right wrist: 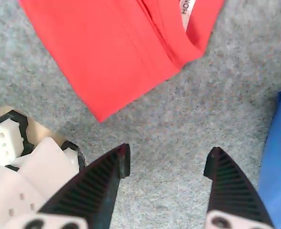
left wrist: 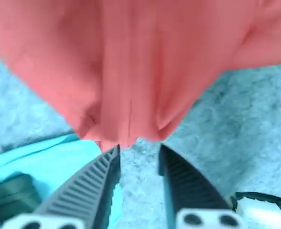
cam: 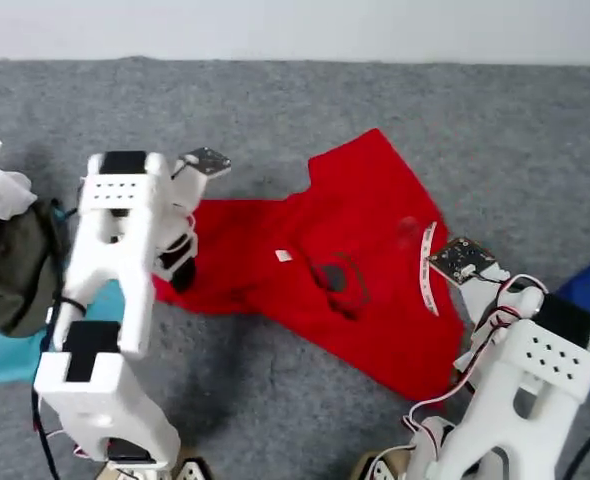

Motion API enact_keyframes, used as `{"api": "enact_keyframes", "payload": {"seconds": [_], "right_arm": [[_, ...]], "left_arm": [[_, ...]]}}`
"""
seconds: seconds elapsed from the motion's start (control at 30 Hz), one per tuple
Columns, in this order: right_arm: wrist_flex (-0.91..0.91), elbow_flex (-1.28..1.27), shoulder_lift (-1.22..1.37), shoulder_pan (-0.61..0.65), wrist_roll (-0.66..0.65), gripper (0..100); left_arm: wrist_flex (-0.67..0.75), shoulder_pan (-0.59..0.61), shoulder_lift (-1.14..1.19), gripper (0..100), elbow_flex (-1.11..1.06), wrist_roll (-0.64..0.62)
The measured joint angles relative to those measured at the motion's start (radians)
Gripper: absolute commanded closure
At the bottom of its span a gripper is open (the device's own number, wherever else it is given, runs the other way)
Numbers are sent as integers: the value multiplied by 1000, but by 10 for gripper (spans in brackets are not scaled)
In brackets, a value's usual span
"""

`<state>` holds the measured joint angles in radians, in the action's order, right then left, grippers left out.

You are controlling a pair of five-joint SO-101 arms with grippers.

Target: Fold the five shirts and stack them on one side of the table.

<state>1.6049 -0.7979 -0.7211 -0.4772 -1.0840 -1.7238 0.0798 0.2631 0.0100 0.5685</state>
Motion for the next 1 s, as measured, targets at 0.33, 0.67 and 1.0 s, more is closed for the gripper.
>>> {"api": "enact_keyframes", "payload": {"seconds": [0.33,0.67,1.0], "right_arm": [[0,0,0,0,-2,732],[0,0,0,0,-2,732],[0,0,0,0,-2,732]], "left_arm": [[0,-21,-41,687,35,-104],[0,-365,91,655,390,-868],[0,-416,414,738,623,-1145]]}}
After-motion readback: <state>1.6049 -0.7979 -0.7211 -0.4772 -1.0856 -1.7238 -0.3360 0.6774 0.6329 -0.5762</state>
